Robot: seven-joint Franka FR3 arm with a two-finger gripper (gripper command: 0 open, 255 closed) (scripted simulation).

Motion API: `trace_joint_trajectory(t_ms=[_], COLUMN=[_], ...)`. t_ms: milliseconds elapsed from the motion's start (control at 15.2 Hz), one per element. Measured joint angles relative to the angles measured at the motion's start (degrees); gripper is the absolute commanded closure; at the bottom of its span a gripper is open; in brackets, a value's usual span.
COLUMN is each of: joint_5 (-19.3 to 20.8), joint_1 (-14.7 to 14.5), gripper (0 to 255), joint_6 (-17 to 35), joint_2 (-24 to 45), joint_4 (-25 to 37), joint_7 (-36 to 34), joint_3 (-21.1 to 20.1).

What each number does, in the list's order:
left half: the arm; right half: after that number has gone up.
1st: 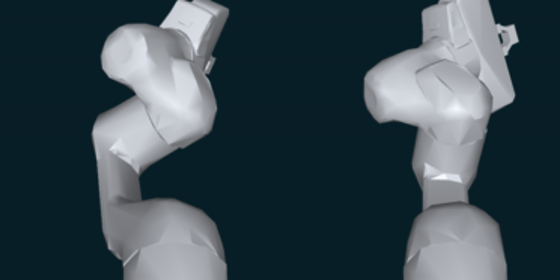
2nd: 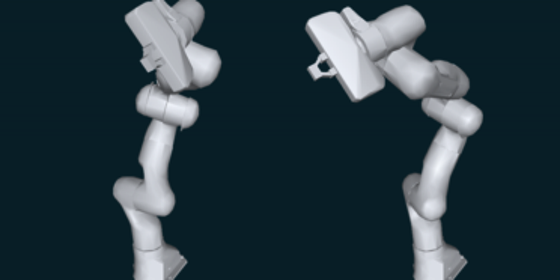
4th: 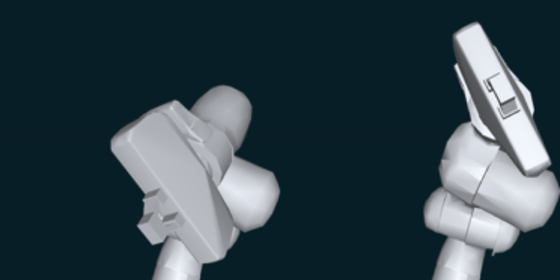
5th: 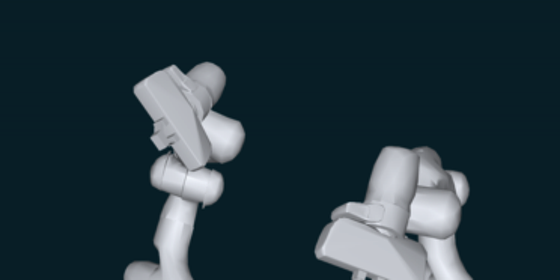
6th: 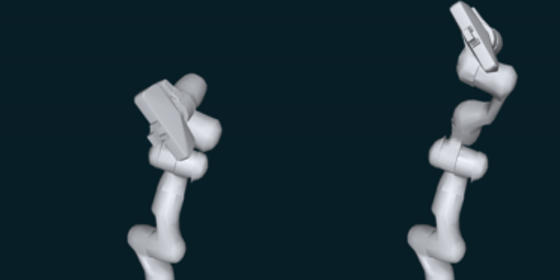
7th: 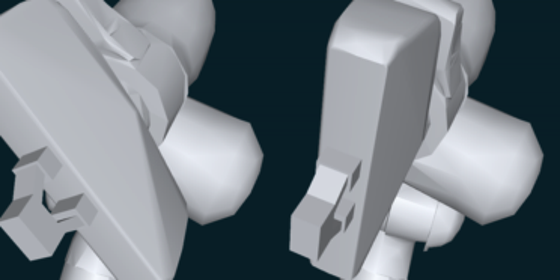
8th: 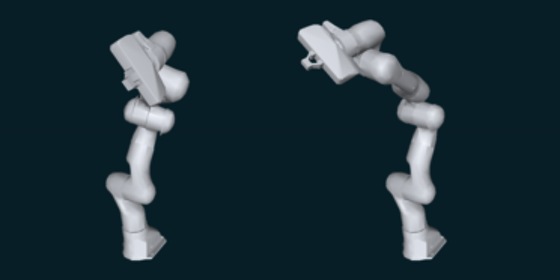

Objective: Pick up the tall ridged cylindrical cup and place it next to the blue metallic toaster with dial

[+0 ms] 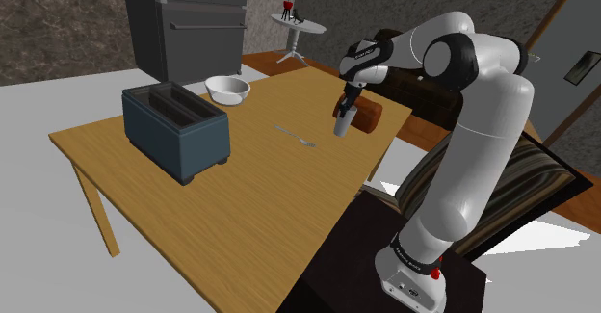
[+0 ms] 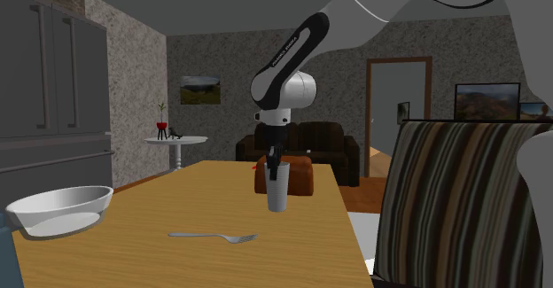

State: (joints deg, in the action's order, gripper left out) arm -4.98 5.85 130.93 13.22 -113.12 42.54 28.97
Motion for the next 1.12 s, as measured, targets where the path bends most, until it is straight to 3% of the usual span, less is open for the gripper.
trace_joint_trajectory(t_ms=[528,1122], joint_5=[0.1,2.1], joint_1=[-0.1,-0.6], gripper=[255,255], joint_6=[-0.3,-6.2], joint_2=[-0.2,-3.2], joint_4=[0.2,3.4], joint_7=[-0.1,-1.3], joint_3=[0.0,0.5])
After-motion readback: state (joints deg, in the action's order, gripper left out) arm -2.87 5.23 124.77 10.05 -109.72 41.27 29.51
